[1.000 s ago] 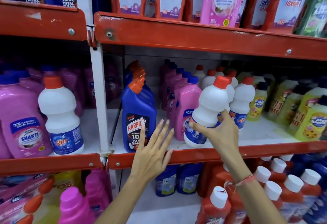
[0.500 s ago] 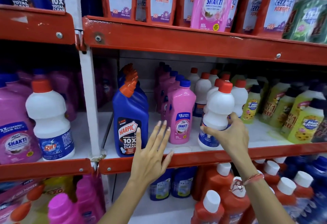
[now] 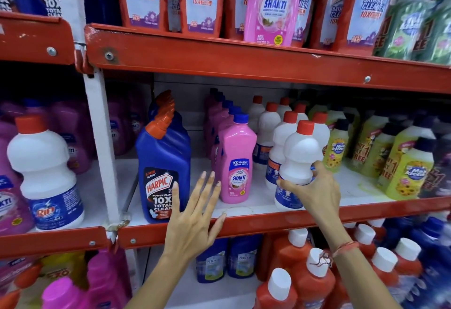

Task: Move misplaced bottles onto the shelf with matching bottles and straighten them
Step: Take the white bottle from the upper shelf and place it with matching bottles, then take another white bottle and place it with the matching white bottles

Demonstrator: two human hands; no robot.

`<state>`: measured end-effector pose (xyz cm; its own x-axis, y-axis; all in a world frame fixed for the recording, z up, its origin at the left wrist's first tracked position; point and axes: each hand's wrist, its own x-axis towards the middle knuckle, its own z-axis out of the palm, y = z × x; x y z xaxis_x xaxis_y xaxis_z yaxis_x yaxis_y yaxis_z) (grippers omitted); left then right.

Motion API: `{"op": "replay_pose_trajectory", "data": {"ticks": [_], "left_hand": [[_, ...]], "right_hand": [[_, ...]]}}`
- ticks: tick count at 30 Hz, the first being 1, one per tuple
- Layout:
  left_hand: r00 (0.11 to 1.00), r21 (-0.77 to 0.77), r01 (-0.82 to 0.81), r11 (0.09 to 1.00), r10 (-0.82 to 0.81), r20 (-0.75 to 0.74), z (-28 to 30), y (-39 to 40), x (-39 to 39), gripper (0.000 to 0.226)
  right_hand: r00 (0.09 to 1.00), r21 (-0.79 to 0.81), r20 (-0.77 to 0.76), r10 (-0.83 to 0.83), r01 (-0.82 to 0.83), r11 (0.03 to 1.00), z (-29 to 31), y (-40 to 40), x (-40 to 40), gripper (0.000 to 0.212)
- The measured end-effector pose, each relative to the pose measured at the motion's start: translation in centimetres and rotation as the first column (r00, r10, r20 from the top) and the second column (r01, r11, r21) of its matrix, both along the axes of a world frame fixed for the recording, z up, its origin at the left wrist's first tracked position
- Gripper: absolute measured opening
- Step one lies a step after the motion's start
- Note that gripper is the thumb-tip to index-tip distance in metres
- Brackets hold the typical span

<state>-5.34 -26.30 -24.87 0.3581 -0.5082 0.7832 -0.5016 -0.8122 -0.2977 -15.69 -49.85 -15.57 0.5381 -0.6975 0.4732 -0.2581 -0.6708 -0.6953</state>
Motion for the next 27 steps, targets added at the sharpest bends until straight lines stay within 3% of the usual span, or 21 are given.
{"op": "replay_pose_trajectory", "data": {"ticks": [8, 11, 14, 16, 19, 23, 27], "left_hand": [[0.999, 0.007, 0.045, 0.999, -0.045, -0.020, 0.3, 0.6, -0.6, 0.064], [0.998, -0.057, 0.055, 0.997, -0.056, -0.014, 0.3, 1.7, -1.2, 0.063], [0.999, -0.123, 0.040, 0.992, -0.039, 0.011, 0.5, 3.8, -1.5, 0.062], [0.999, -0.154, 0.029, 0.988, -0.024, 0.036, 0.8, 5.8, -1.4, 0.061], [0.997, -0.191, -0.013, 0.981, 0.026, 0.066, 1.3, 9.5, -0.9, 0.061], [0.988, -0.228, -0.111, 0.967, 0.132, 0.082, 1.1, 15.1, 0.1, 0.064], [0.981, -0.287, -0.158, 0.945, 0.182, 0.060, 0.2, 20.3, 1.2, 0.066]], "right_hand": [[0.995, -0.008, -0.098, 0.000, -0.001, 1.000, 0.8, 1.6, -1.1, 0.067], [0.949, -0.278, -0.233, -0.211, 0.143, 0.950, 1.7, 3.7, -2.3, 0.054], [0.927, -0.458, -0.174, -0.331, 0.221, 0.861, 3.2, 6.8, -3.3, 0.041], [0.977, -0.440, -0.050, -0.208, 0.165, 0.883, 3.5, 9.3, -3.1, 0.035], [0.994, -0.316, 0.075, 0.077, -0.050, 0.947, 3.1, 13.3, -2.2, 0.024], [0.907, -0.199, 0.174, 0.384, -0.349, 0.916, 2.0, 18.6, -0.3, 0.005], [0.777, -0.039, 0.252, 0.577, -0.587, 0.808, 0.8, 23.5, 1.4, 0.012]]}}
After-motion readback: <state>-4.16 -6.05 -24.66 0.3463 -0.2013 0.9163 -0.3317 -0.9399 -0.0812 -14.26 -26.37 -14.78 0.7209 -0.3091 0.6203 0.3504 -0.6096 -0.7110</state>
